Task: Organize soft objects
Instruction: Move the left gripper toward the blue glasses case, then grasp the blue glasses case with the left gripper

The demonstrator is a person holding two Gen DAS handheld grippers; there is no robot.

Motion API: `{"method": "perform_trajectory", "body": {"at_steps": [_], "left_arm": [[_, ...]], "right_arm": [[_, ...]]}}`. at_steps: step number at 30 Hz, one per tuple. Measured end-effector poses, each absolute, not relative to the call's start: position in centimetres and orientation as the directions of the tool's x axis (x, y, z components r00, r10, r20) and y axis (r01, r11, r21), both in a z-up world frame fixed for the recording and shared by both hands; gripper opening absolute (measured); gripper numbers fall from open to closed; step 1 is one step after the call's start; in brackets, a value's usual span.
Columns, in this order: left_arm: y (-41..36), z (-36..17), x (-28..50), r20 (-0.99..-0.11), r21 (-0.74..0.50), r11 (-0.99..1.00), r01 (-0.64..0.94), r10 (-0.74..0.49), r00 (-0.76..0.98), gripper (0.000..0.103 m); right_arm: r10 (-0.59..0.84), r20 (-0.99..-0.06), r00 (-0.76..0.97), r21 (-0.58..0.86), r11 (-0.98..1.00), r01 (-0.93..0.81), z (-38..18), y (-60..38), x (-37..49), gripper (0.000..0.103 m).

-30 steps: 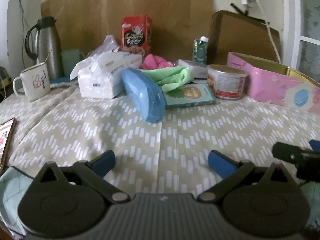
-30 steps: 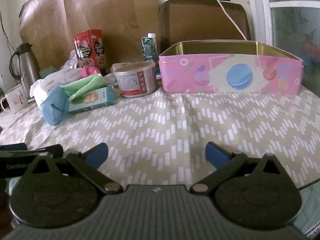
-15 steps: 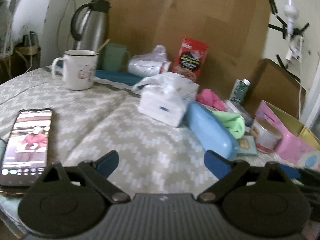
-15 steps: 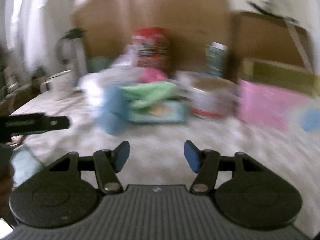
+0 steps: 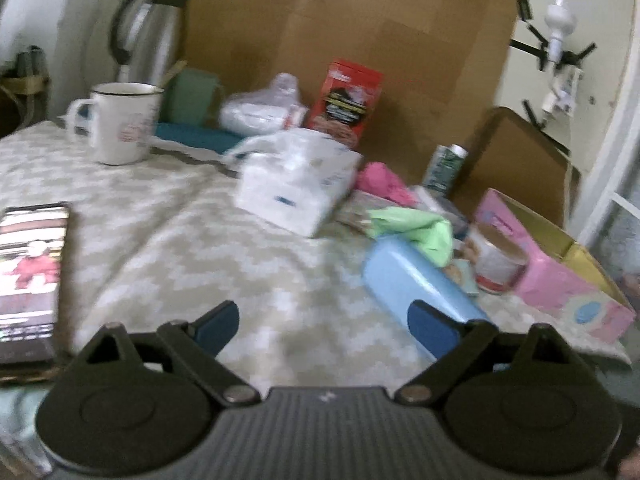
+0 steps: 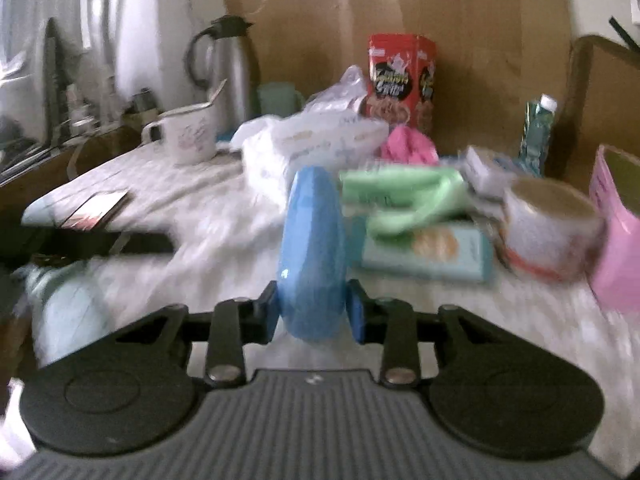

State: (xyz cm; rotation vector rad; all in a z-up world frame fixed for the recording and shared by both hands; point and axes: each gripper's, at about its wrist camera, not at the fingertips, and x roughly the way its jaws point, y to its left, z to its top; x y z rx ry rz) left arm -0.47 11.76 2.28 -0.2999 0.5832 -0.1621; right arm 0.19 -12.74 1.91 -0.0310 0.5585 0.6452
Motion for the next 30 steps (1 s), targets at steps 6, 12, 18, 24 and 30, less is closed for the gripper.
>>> {"method": "perform_trajectory", "body": {"at_steps": [6, 12, 18, 24, 30], "left_arm": [[6.6, 2.9, 1.3, -0.502, -0.333, 0.921, 0.201, -0.354, 0.789, 0.101], [0.7, 2.7, 2.2, -0.538, -0.315, 0.900, 0.301, -0.430, 0.725, 0.101], [-1.7, 2.2, 0.4, -0.572, -0.313, 0.884, 0.348, -0.468, 0.674, 0.101], [-1.7, 1.9, -1.0, -0.605, -0.331, 0.867, 0.372, -0.497, 0.621, 0.102], [-3.0, 1.1, -1.3, -0.636, -0.351, 0.846, 0.400, -0.529, 0.561, 0.089]], "right_arm": [[0.384, -0.470, 0.795, 0.118, 0.920, -0.374, 1.8, -21.6, -4.4, 0.050], [0.264, -0.415, 0.870, 0.211, 0.959, -0.190, 1.4, -27.0, -6.8, 0.057], [0.338, -0.383, 0.860, 0.143, 0.941, -0.306, 1.3, -25.4, -7.8, 0.078], [0.404, -0.367, 0.838, 0.023, 0.905, -0.426, 1.5, -23.9, -7.0, 0.097], [0.441, -0.403, 0.802, 0.043, 0.885, -0.464, 0.9, -23.5, -7.1, 0.097]]}}
